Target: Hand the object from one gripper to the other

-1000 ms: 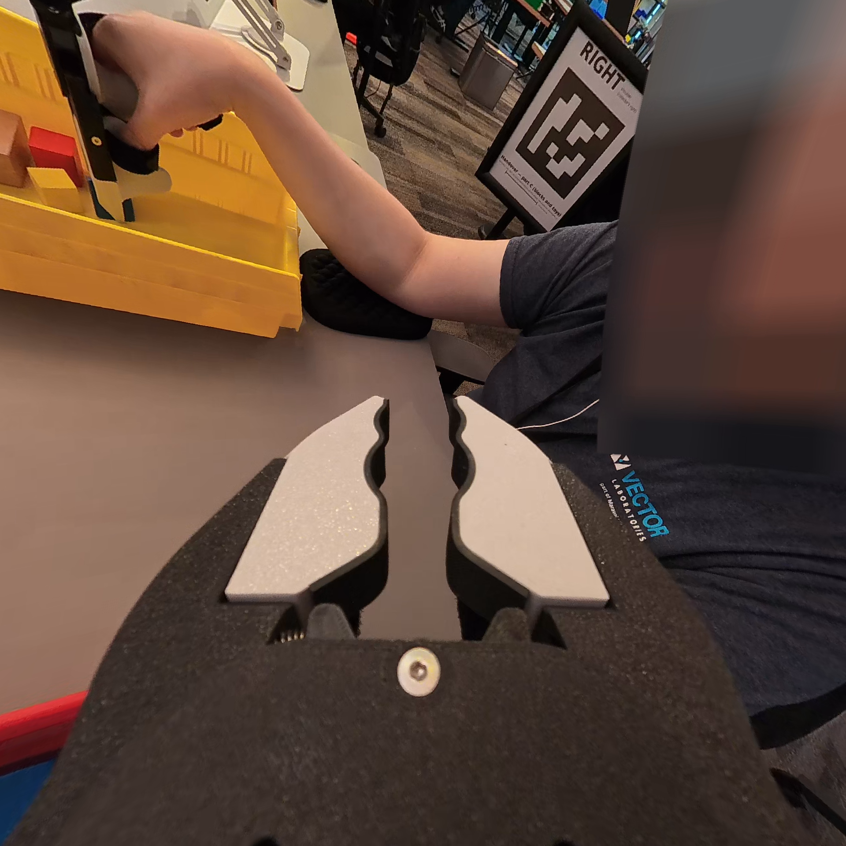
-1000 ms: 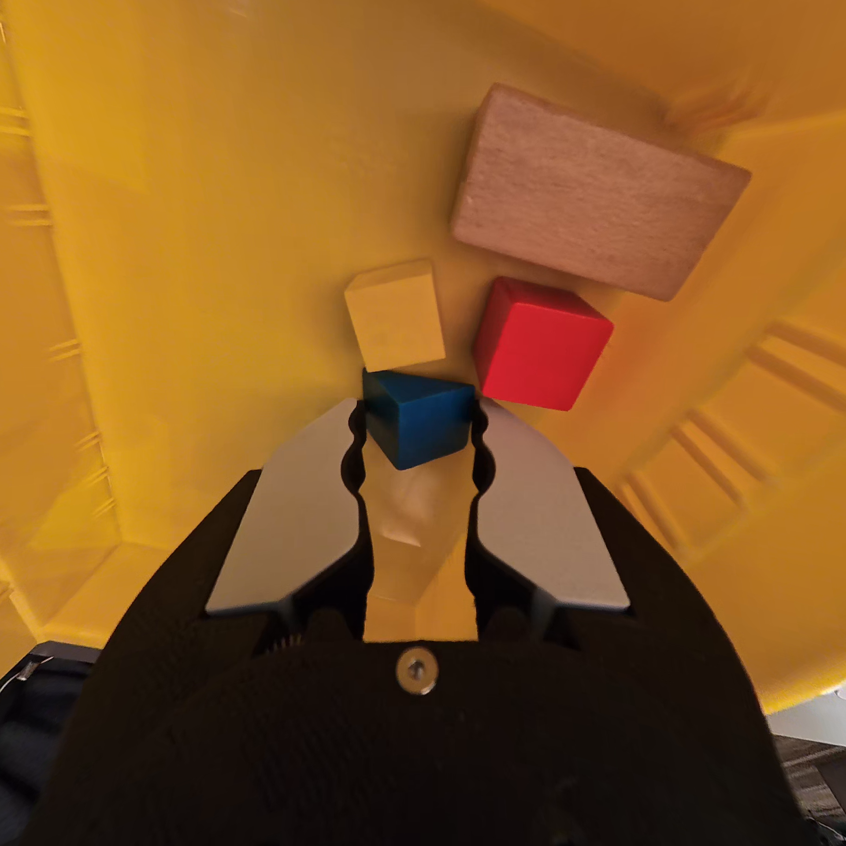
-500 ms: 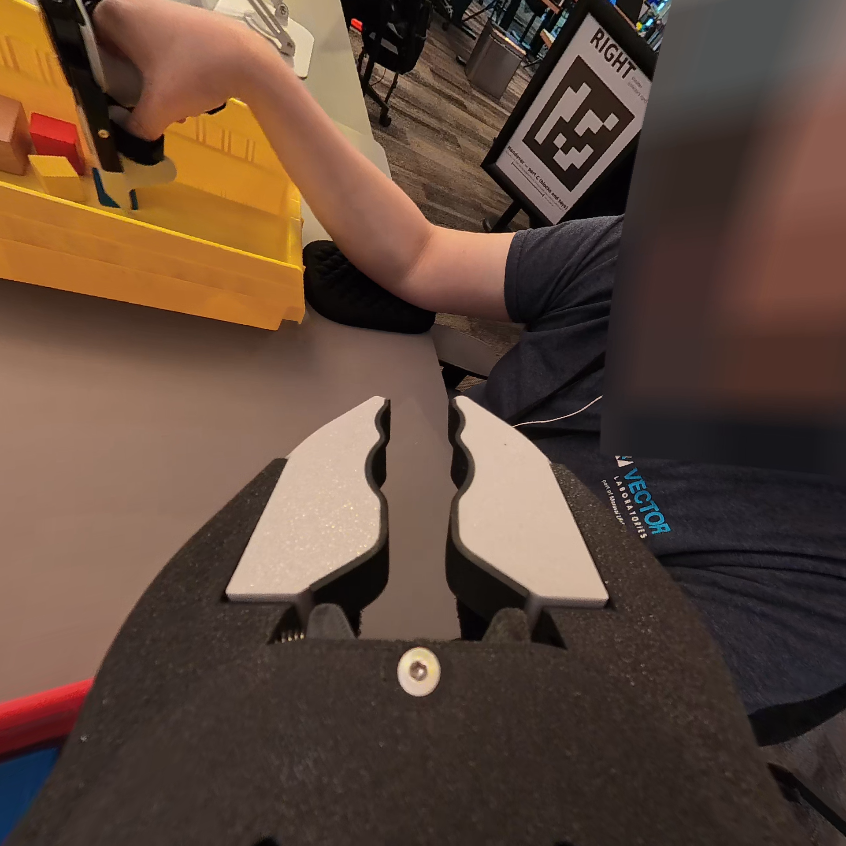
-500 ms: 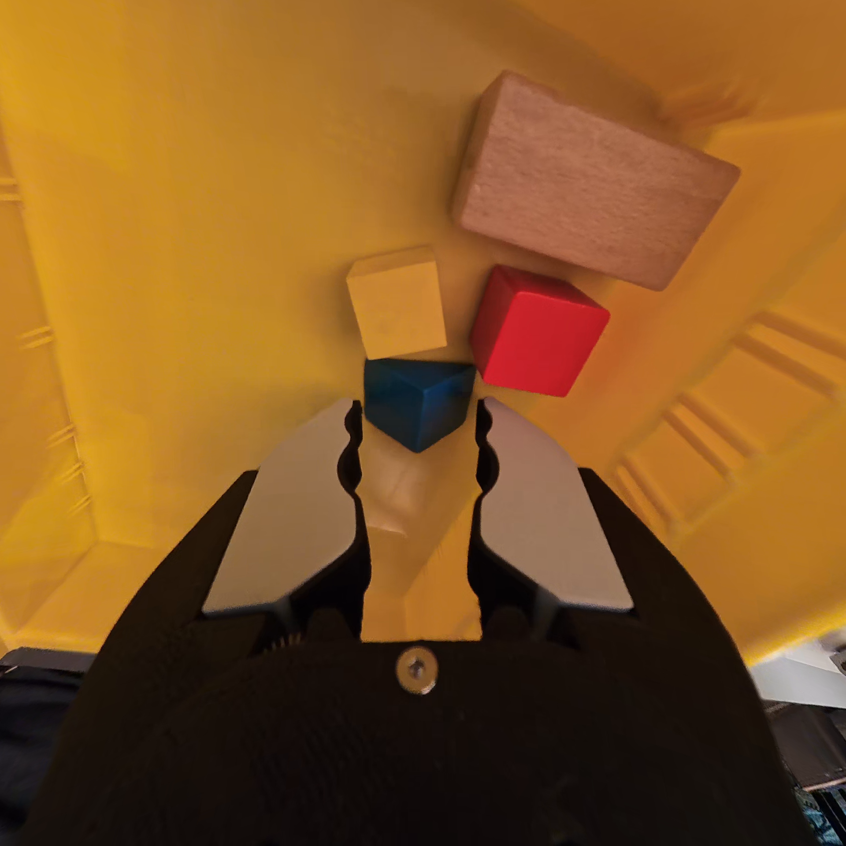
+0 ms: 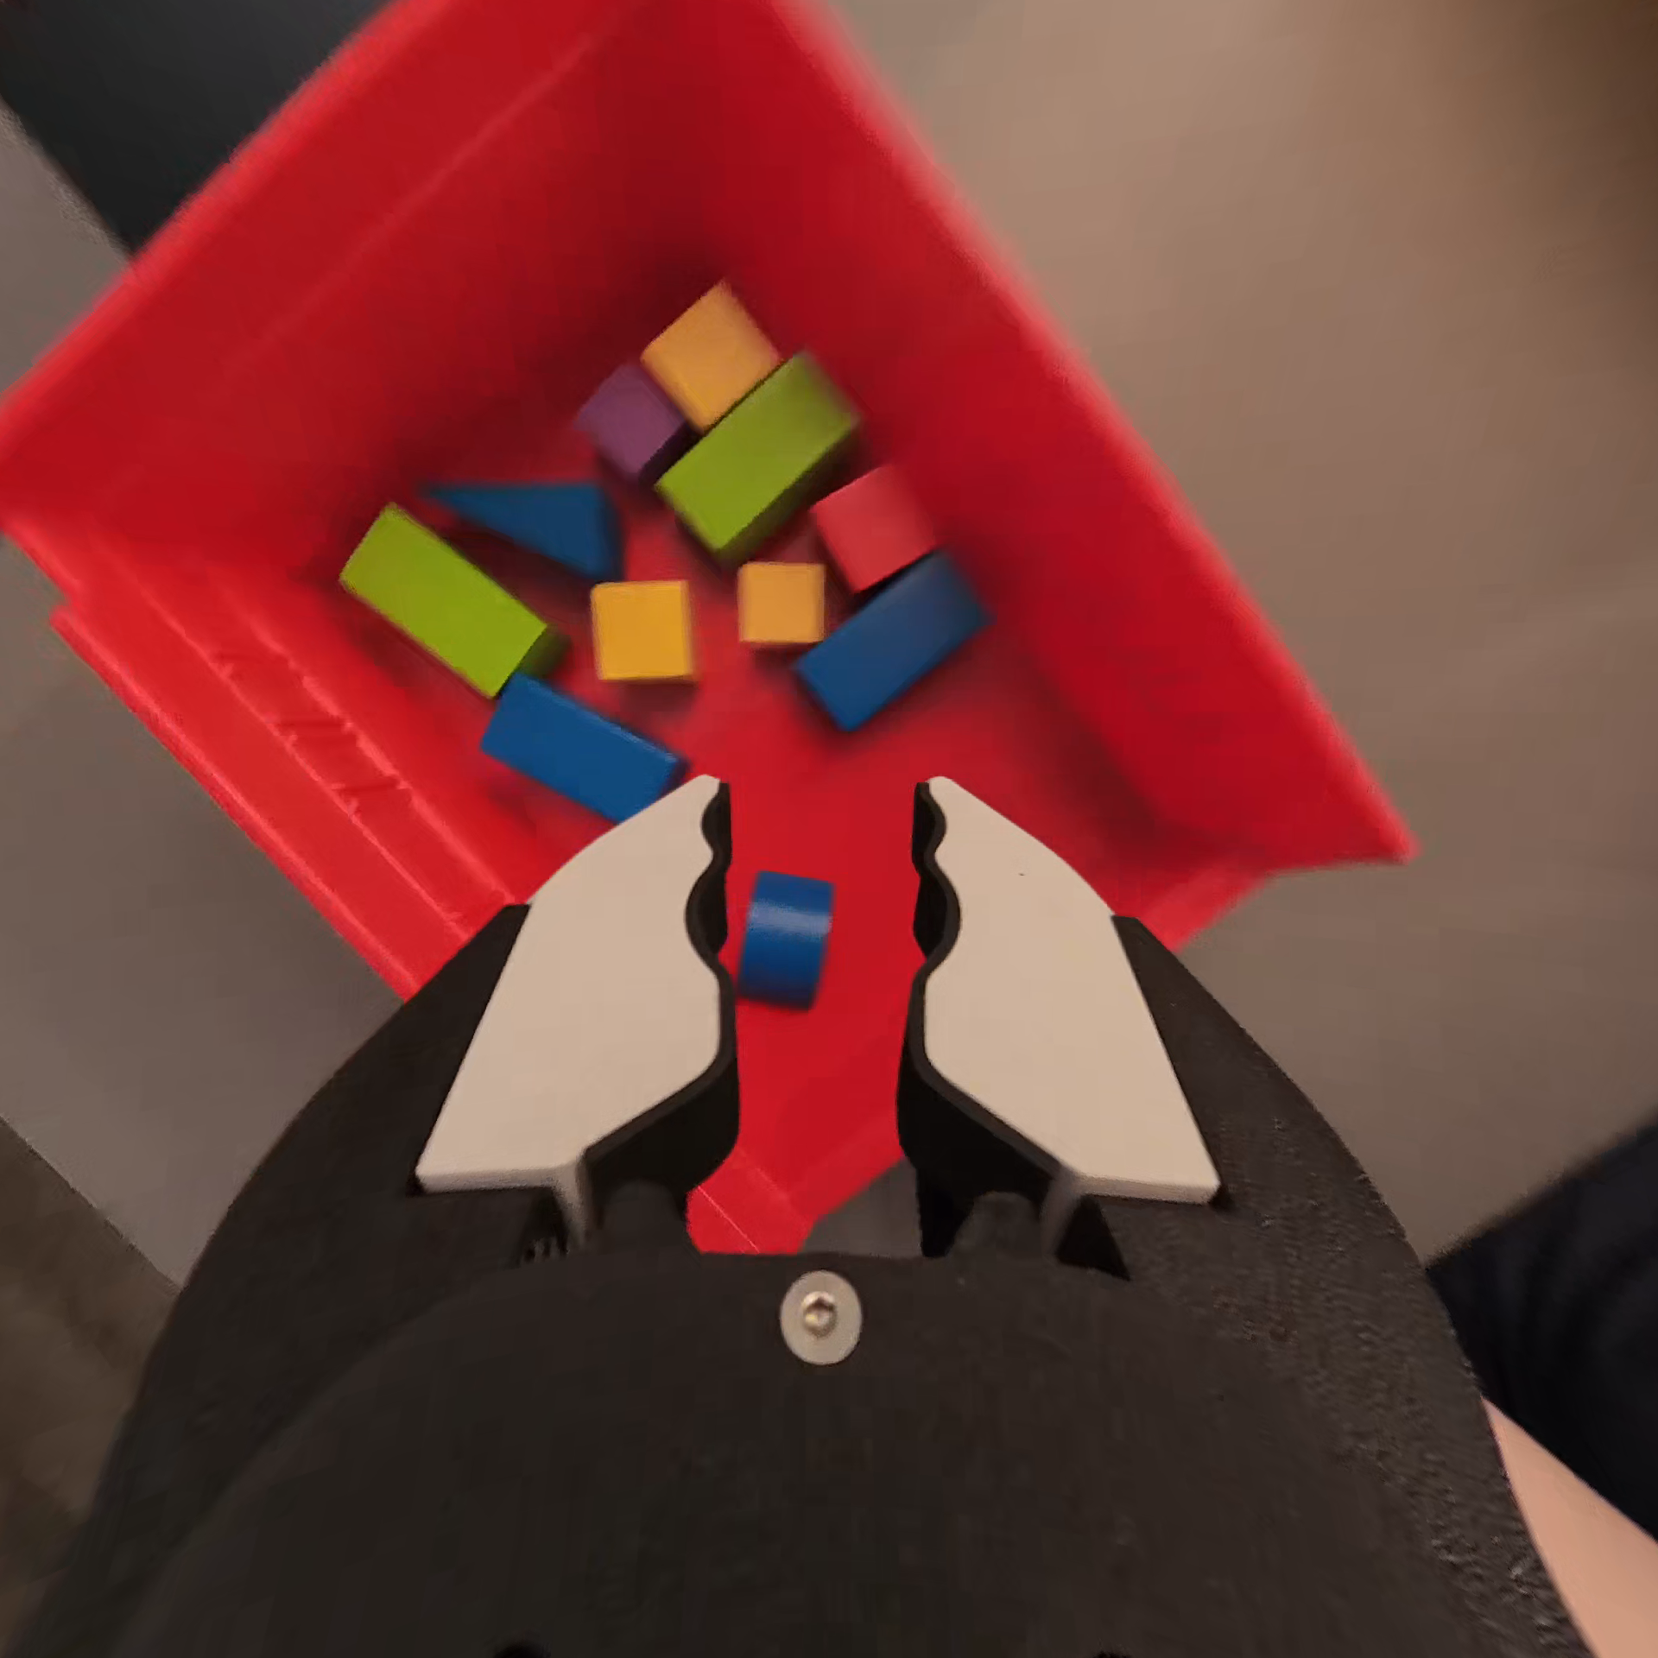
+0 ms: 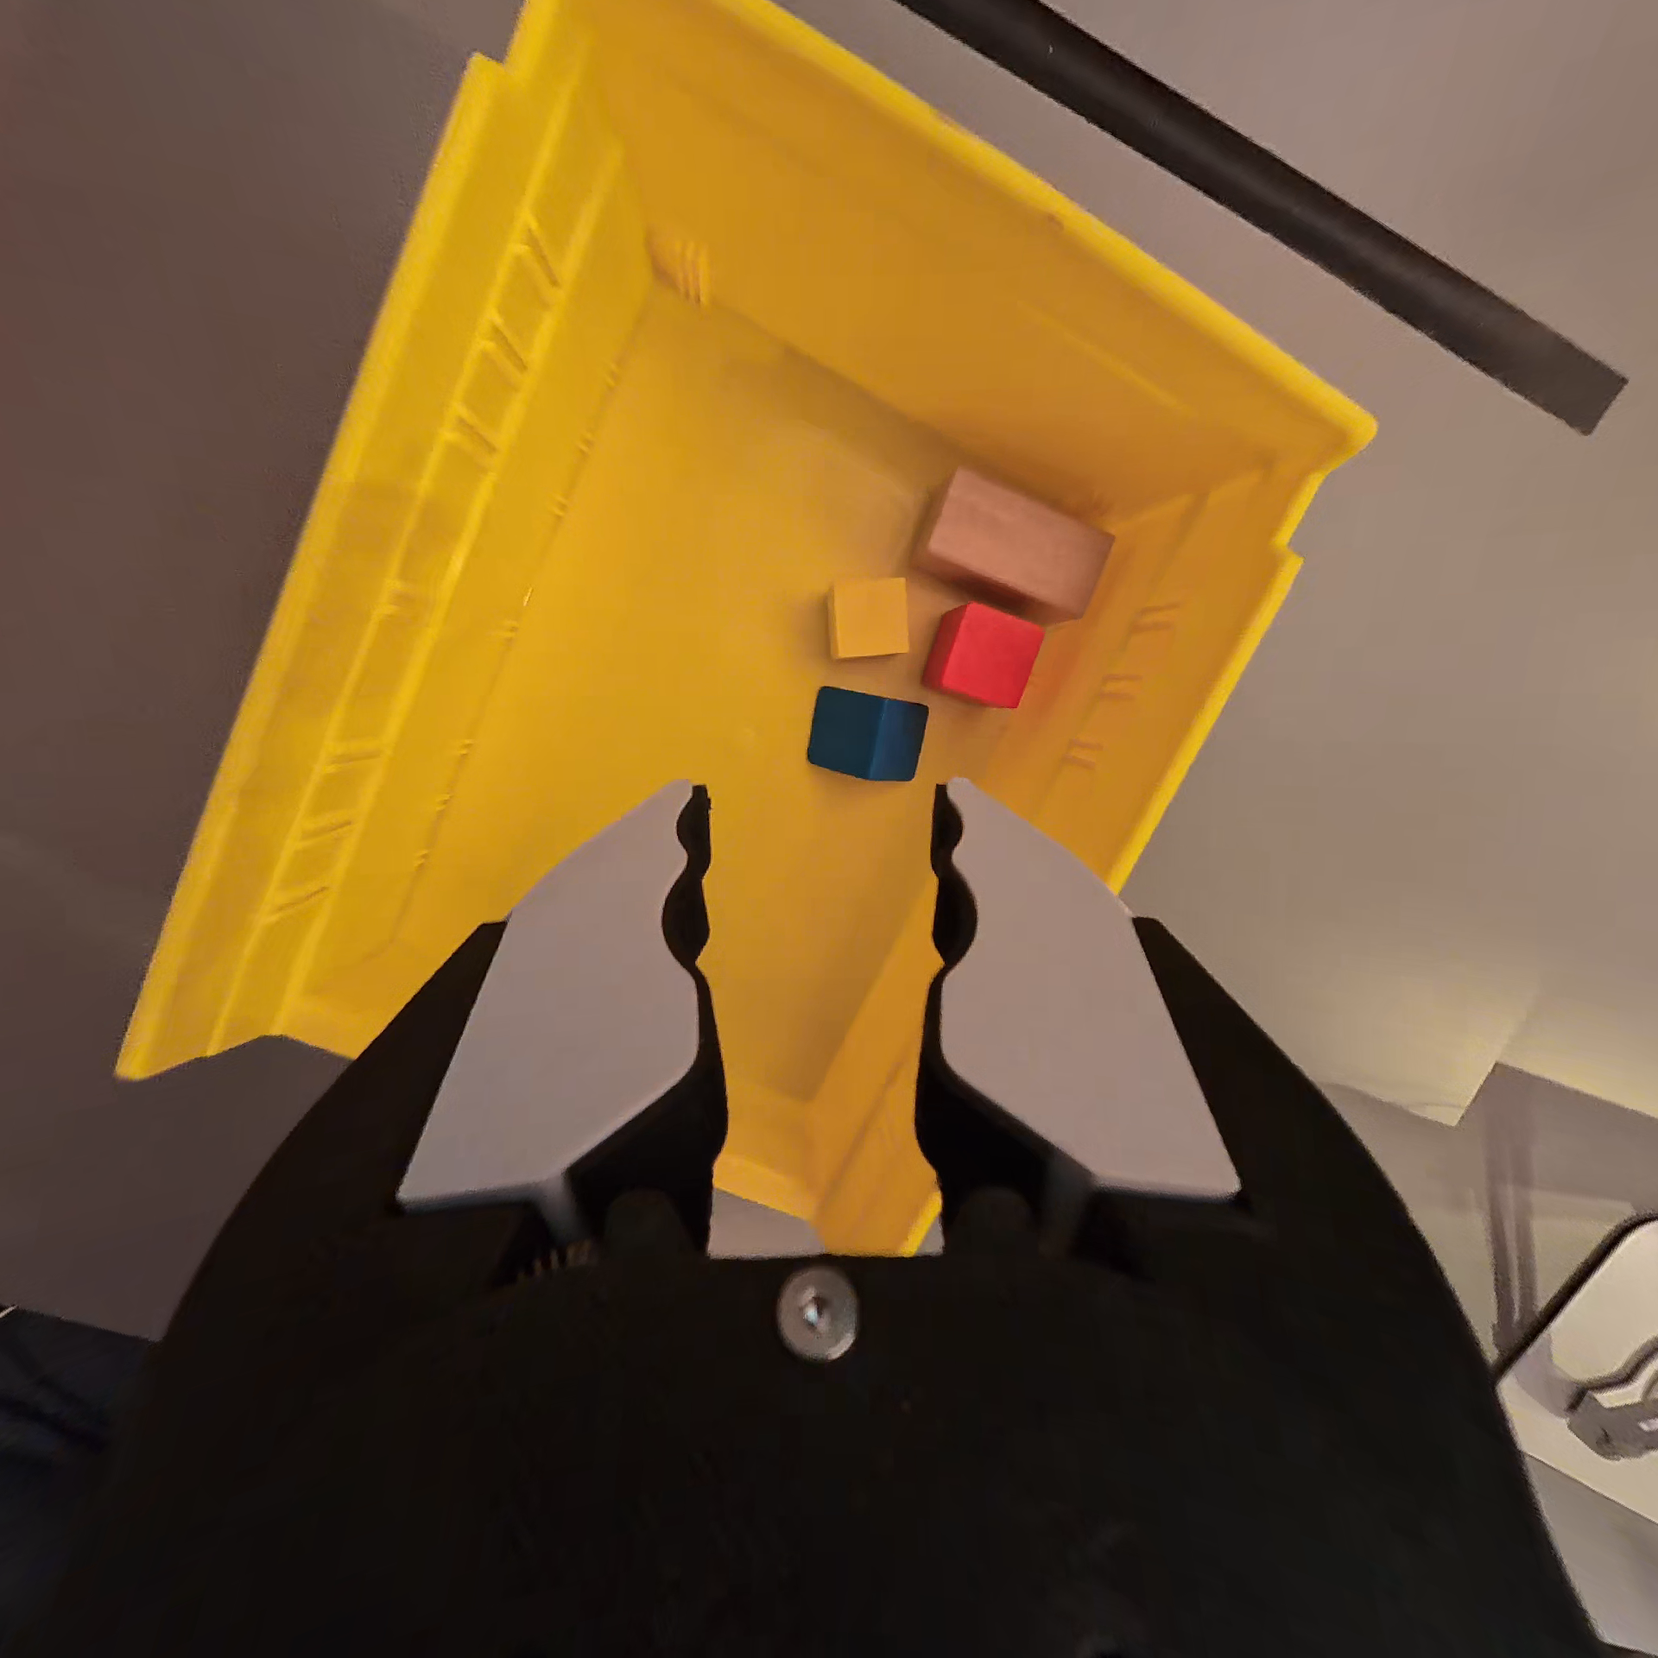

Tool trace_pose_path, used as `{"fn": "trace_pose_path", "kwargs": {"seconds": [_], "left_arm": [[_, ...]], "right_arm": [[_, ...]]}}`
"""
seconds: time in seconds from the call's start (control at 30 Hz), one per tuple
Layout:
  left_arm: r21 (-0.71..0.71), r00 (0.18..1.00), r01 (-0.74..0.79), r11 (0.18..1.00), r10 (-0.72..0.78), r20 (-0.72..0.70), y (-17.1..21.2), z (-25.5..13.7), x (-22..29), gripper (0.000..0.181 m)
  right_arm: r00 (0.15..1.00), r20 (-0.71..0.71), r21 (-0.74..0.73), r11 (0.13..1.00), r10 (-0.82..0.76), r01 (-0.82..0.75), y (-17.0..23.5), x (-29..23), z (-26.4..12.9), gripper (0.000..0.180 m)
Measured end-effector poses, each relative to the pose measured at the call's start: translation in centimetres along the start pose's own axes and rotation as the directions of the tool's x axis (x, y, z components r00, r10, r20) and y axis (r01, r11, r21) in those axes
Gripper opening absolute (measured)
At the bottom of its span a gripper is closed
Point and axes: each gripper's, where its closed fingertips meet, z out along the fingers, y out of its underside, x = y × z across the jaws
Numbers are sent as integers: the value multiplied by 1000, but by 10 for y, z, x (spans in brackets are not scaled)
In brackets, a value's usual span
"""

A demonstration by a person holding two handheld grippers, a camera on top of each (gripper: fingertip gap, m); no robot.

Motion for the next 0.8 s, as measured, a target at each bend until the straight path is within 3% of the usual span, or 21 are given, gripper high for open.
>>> {"fn": "trace_pose_path", "kwargs": {"seconds": [0.17,0.33,0.5,0.8], "left_arm": [[-186,998,51,981,-56,-19,31,35,-17,27],[-408,995,104,907,-98,35,73,42,-19,39],[-510,999,42,859,-53,-6,93,48,-10,47],[-619,999,37,784,-34,18,111,57,-12,41]], "right_arm": [[999,7,17,999,-40,39,2,-6,-10,48],[999,3,-10,999,-49,49,5,-6,-6,49],[998,8,-52,996,-66,67,11,-7,-1,49],[997,18,-78,994,-75,77,17,-8,1,48]]}}
